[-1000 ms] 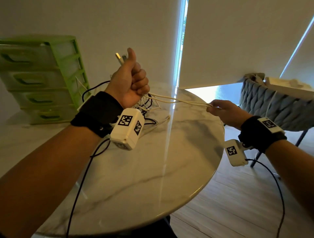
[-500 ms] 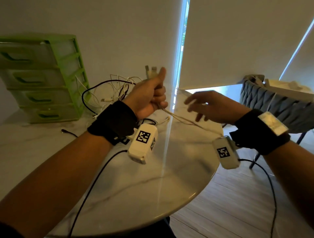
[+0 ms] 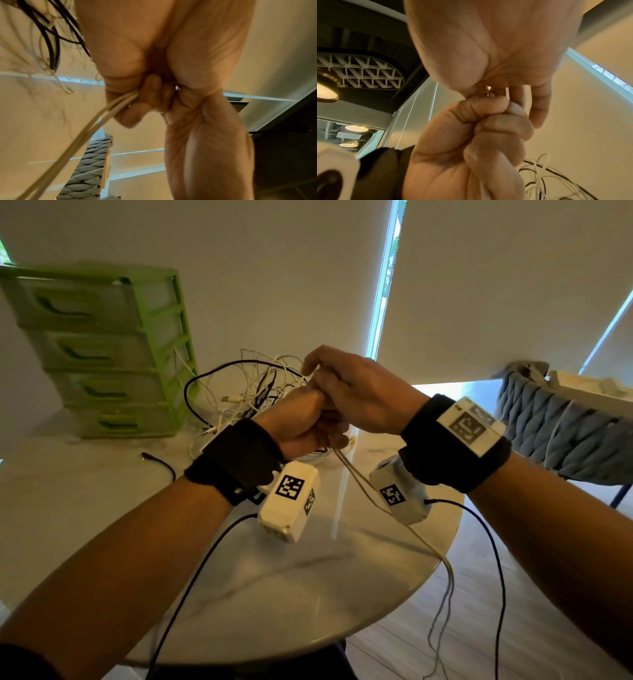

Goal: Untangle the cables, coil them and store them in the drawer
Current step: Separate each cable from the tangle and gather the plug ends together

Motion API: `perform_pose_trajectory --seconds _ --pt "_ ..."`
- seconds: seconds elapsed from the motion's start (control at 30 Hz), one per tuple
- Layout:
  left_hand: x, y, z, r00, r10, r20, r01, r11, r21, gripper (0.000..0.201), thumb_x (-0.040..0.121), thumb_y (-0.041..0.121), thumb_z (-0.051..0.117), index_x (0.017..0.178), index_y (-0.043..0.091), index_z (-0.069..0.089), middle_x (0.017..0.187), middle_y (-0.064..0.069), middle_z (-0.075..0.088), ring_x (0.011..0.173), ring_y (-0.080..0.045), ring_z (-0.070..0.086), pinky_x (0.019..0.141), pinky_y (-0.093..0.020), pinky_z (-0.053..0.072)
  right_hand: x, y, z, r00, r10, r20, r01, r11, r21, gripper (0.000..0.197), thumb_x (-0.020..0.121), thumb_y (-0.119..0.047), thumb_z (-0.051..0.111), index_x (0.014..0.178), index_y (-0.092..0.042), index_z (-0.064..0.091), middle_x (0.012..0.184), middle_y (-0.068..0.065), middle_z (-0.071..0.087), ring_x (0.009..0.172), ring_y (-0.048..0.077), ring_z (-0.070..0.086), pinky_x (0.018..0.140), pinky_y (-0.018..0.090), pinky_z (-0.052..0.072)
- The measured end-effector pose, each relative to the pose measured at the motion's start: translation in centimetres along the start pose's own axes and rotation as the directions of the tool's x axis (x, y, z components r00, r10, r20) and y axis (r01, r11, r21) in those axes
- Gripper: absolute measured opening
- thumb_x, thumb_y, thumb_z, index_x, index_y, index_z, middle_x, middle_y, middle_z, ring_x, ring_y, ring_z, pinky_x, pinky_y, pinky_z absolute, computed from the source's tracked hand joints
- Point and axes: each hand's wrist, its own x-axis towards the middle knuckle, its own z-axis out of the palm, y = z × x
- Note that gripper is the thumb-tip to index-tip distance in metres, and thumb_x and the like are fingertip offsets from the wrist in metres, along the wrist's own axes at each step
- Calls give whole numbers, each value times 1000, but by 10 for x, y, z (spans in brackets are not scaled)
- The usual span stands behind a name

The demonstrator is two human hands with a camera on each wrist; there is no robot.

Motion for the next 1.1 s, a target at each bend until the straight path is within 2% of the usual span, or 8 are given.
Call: perform_pose_trajectory --seconds 0.13,0.27,0.37,0.5,0.63,0.83,0.9,1.1 --pt "-2 3 5 999 48 -3 -49 997 -61 28 94 8 42 67 16 43 57 3 26 50 -9 23 48 -23 32 1 10 -11 995 97 -36 -94 993 73 22 102 -14 32 98 -17 53 83 -3 53 76 13 51 70 27 42" --pt "-1 6 6 992 123 11 -122 991 -58 31 101 23 38 76 14 55 62 2 29 52 -9 26 49 -22 33 -11 9 -14 981 192 -25 -173 929 326 35 104 -35 33 133 -18 42 105 6 60 91 19 63 76 32 56" --pt "1 14 6 980 193 -42 -197 973 -123 32 103 33 35 83 13 50 62 3 31 52 -8 31 51 -22 36 -24 9 -6 955 269 122 -295 898 328 49 98 -43 44 143 -29 30 97 -2 65 71 3 64 59 20 53" --pt "16 26 0 969 225 -101 -239 957 -161 35 102 39 34 79 16 46 69 2 39 61 -11 41 61 -26 42 -30 20 0 914 334 231 -395 866 307 23 100 -34 47 107 -18 61 70 -2 66 46 6 45 47 19 38" --pt "21 33 0 968 215 -129 -228 969 -92 34 102 33 37 77 14 51 85 -4 58 88 -20 58 81 -35 52 -31 38 -19 857 395 331 -469 865 182 28 100 -33 47 87 -13 61 72 2 69 43 9 45 43 20 38" --pt "18 26 20 977 205 -53 -208 885 -416 39 103 34 32 73 12 44 64 -4 47 74 -20 58 101 -41 47 -28 71 -34 911 402 -93 -403 915 14 27 100 -21 43 75 -20 54 83 6 63 73 25 67 70 34 55" --pt "23 30 25 963 250 -102 -267 836 -480 41 103 36 31 71 13 42 60 -2 37 64 -17 49 97 -40 49 -30 72 -26 924 358 -134 -366 930 -34 28 100 -20 39 74 -23 50 83 5 60 71 25 64 68 34 51" --pt "43 45 -9 930 211 -302 -349 764 -543 49 102 47 29 64 17 37 55 4 25 48 -11 31 54 -25 41 -63 46 -24 863 364 350 -460 853 247 28 103 -21 38 85 -10 56 76 9 62 56 21 63 55 29 51"
